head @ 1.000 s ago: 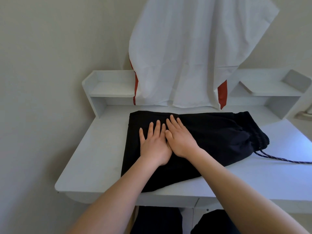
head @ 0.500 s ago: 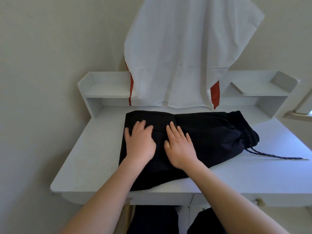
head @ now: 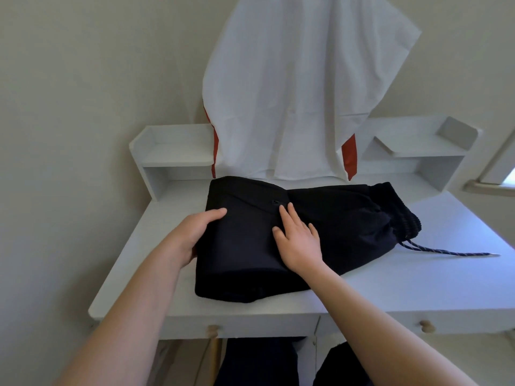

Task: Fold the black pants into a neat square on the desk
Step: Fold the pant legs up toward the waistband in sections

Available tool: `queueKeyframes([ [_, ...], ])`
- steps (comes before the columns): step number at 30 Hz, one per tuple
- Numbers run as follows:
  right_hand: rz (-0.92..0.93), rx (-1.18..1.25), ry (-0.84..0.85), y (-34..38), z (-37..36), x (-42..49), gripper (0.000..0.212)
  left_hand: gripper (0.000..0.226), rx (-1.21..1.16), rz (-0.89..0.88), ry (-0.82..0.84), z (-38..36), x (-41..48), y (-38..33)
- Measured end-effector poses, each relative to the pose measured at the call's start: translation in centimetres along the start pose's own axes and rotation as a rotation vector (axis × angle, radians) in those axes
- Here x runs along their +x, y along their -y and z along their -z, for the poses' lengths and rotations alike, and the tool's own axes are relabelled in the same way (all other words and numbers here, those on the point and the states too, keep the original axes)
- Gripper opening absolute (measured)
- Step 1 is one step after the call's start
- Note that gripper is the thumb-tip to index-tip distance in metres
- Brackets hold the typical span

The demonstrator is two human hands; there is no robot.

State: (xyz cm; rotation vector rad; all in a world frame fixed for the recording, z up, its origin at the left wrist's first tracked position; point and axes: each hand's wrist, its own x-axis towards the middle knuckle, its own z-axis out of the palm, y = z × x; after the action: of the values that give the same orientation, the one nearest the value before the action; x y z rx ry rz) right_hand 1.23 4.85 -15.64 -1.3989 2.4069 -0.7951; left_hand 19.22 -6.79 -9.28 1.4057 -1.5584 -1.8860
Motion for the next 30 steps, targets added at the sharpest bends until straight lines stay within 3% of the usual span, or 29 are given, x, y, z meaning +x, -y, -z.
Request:
queueKeyframes([
  [10, -0.068, 0.241, 0.058, 4.6, -1.2, 0.9, 0.055, 0.039, -0.092, -0.126, 0.042, -0.6, -2.8, -5.5],
  [13, -0.058, 0.412, 0.074, 5.6, -1.0, 1.1, 0.050, 0.041, -0.029, -0.183, 0.004, -0.8, -3.0, -6.6],
  [16, -0.013, 0.415, 0.079, 5.3, 0.7, 1.6, 0.044, 0.039, 0.053, -0.224, -0.018, -1.9, -3.2, -7.4],
  [19, 0.060, 0.311, -0.010, 3.8, 3.6, 1.8, 0.040, 0.040, 0.113, -0.268, -0.025, -4.0, -3.0, -8.1],
  [22, 0.078, 0.144, -0.261, 1.5, 6.8, 1.5, 0.041, 0.043, 0.262, -0.316, -0.102, -6.4, -2.6, -8.8],
  [25, -0.115, 0.003, -0.446, -1.5, 9.4, 1.4, 0.049, 0.031, 0.425, -0.382, -0.145, -8.6, -2.5, -9.4],
  [28, -0.393, 0.085, -0.285, -4.5, 11.0, 1.6, 0.049, 0.028, 0.545, -0.420, -0.189, -10.6, -2.5, -9.8],
  [30, -0.477, 0.280, -0.177, -5.8, 11.2, 1.8, 0.035, 0.028, 0.613, -0.445, -0.208, -11.7, -2.3, -9.9],
])
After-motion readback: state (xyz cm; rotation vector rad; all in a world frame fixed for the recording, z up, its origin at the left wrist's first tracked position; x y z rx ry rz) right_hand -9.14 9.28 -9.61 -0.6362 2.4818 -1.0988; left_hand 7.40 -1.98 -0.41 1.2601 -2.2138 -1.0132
